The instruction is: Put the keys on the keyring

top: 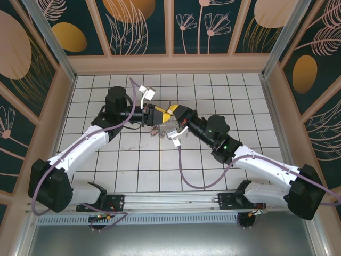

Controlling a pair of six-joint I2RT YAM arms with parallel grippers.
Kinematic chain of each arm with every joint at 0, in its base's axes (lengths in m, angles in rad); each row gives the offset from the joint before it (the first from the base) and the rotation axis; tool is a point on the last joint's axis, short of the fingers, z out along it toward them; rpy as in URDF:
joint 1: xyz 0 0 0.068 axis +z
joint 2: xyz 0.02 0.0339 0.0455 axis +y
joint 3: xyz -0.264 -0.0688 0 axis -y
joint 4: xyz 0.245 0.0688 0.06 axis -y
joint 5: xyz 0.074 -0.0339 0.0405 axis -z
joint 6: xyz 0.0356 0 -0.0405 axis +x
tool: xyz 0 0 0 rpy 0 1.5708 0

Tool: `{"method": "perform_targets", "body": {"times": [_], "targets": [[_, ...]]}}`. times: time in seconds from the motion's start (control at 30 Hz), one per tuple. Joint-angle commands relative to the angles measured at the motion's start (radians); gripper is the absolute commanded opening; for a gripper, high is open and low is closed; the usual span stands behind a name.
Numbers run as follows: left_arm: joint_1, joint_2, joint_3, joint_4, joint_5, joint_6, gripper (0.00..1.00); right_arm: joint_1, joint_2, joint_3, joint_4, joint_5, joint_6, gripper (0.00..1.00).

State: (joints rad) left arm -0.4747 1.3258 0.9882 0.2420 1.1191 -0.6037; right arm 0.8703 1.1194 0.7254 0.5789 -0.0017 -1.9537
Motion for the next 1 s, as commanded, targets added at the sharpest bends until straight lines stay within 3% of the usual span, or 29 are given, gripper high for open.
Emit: {"method": "perform_targets", "body": {"times": [0.0, 0.43, 0.53, 0.9, 0.97], "targets": [[0.003, 0.012, 0.029, 0.046, 0.045, -0.022, 0.30, 0.005, -0.005, 0.043, 0.081, -0.026, 0.018, 0.00], [0.006, 0.040, 0.058, 0.106, 0.094, -0.088, 0.31, 0.023, -0.023, 0.032, 0.052, -0.013, 0.027, 0.00], [0.009, 0.042, 0.058, 0.104, 0.096, -0.084, 0.26, 0.025, -0.028, 0.033, 0.037, -0.008, 0.028, 0.00], [0.024, 0.042, 0.081, 0.045, 0.103, -0.030, 0.23, 0.027, -0.035, 0.031, 0.013, -0.005, 0.045, 0.00], [0.024, 0.045, 0.094, 0.025, 0.107, -0.002, 0.14, 0.030, -0.033, 0.030, 0.014, -0.004, 0.049, 0.00]]}}
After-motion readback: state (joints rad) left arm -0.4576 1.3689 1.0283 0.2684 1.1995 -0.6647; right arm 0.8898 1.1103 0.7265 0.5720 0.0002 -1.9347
